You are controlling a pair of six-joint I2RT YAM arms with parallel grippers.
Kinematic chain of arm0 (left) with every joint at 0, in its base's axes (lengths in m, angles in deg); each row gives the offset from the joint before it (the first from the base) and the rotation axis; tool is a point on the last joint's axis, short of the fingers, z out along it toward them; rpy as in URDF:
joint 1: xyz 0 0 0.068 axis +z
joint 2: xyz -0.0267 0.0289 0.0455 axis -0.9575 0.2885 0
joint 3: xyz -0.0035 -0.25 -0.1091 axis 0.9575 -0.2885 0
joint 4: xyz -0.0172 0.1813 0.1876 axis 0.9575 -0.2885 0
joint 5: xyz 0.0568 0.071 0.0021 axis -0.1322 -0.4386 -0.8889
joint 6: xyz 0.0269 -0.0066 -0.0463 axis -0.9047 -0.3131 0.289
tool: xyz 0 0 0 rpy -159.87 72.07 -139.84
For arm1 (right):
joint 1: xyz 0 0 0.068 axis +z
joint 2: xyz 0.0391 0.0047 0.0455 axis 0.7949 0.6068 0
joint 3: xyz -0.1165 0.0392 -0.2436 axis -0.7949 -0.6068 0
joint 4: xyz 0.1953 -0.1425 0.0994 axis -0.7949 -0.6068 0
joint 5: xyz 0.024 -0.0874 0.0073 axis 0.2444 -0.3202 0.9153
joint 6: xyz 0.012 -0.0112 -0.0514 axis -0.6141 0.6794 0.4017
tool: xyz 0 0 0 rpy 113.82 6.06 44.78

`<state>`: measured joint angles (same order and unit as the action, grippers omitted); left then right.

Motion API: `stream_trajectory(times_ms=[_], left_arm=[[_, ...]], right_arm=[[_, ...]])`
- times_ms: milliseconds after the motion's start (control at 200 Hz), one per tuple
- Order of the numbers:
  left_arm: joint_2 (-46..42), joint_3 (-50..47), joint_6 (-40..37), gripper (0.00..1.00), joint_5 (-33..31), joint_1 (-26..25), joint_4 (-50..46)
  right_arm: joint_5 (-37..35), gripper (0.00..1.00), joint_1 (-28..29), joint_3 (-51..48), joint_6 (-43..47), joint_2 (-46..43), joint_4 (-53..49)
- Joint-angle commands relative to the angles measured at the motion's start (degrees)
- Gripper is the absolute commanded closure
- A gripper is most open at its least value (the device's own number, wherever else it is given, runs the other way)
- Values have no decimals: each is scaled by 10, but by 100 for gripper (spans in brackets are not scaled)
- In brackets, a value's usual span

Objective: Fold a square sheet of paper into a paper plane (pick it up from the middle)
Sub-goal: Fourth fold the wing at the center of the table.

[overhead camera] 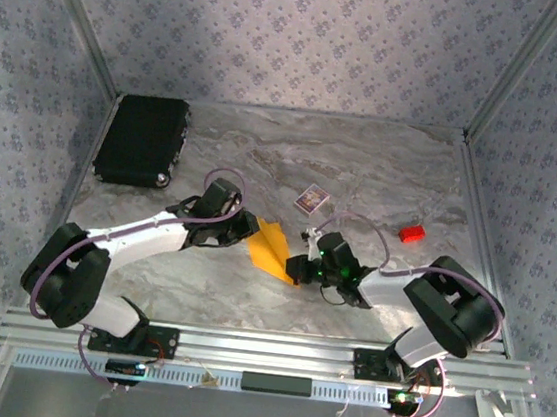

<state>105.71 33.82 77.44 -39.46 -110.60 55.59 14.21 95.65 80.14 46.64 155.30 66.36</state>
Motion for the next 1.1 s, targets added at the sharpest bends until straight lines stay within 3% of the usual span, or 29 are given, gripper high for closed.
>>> stream_trajectory(times_ms=[0, 335, 705, 1094], left_arm=[[13, -6, -6, 81, 22, -2, 22], [55, 5, -5, 87, 52, -19, 58], [123, 19, 2, 94, 95, -37, 135], [158, 27, -11, 93, 62, -38, 130]], right_arm=[[72, 99, -7, 9, -42, 27, 10], [57, 99, -13, 1, -79, 43, 14], [120, 96, -43, 0, -118, 68, 28], [124, 95, -57, 6, -134, 103, 7]])
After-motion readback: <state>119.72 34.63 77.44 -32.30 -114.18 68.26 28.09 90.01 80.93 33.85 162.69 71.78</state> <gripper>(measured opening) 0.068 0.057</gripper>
